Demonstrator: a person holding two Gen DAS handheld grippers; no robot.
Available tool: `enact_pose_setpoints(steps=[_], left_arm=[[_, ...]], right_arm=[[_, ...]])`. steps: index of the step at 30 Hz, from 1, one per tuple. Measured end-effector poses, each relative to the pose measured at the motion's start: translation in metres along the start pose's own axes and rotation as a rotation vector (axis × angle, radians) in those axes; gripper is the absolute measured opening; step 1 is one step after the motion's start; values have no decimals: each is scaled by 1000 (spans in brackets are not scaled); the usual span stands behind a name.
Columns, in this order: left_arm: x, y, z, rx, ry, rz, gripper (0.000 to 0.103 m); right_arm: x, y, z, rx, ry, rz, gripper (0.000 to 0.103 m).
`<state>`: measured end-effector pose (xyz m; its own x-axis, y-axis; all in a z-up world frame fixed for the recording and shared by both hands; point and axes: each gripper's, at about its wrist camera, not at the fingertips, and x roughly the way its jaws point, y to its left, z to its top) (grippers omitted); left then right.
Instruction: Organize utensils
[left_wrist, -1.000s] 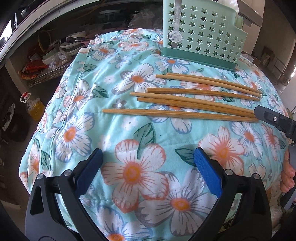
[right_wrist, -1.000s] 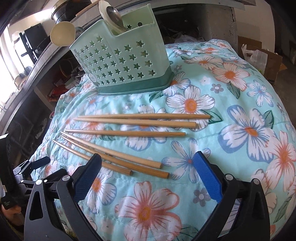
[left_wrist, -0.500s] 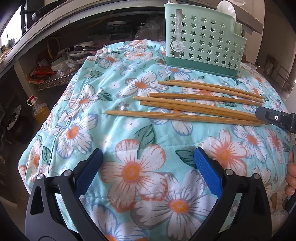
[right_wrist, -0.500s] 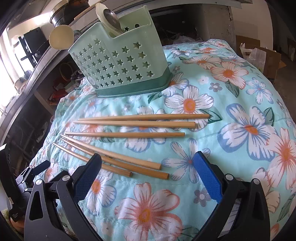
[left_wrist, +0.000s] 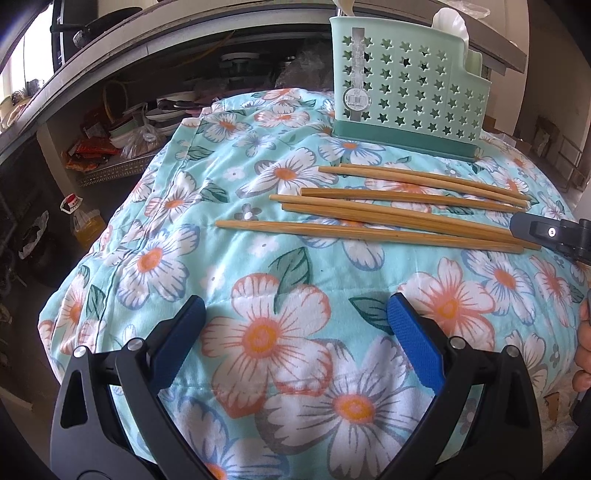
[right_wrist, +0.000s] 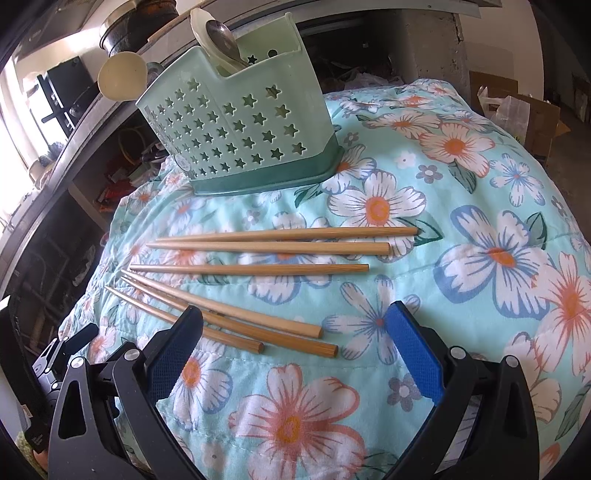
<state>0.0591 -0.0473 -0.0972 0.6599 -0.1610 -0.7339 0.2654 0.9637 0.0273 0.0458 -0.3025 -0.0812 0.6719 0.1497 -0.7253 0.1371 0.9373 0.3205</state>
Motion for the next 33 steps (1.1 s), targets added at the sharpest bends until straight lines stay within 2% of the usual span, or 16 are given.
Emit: enact_pose_setpoints(steps=[8,21,30,33], left_arm=[[0,-2,2,6,-10,15,96],[3,0,3,-9,-7,-5,96],[2,0,3,-10,-5,-8,96],[4,2,6,-13,10,-32,96]], right_arm=[[0,2,0,-4,0,-5,97],[1,3,-1,-3,-1,-8,97],[-2,-2,1,6,1,21,97],[-2,-5,2,4,12,41,97]])
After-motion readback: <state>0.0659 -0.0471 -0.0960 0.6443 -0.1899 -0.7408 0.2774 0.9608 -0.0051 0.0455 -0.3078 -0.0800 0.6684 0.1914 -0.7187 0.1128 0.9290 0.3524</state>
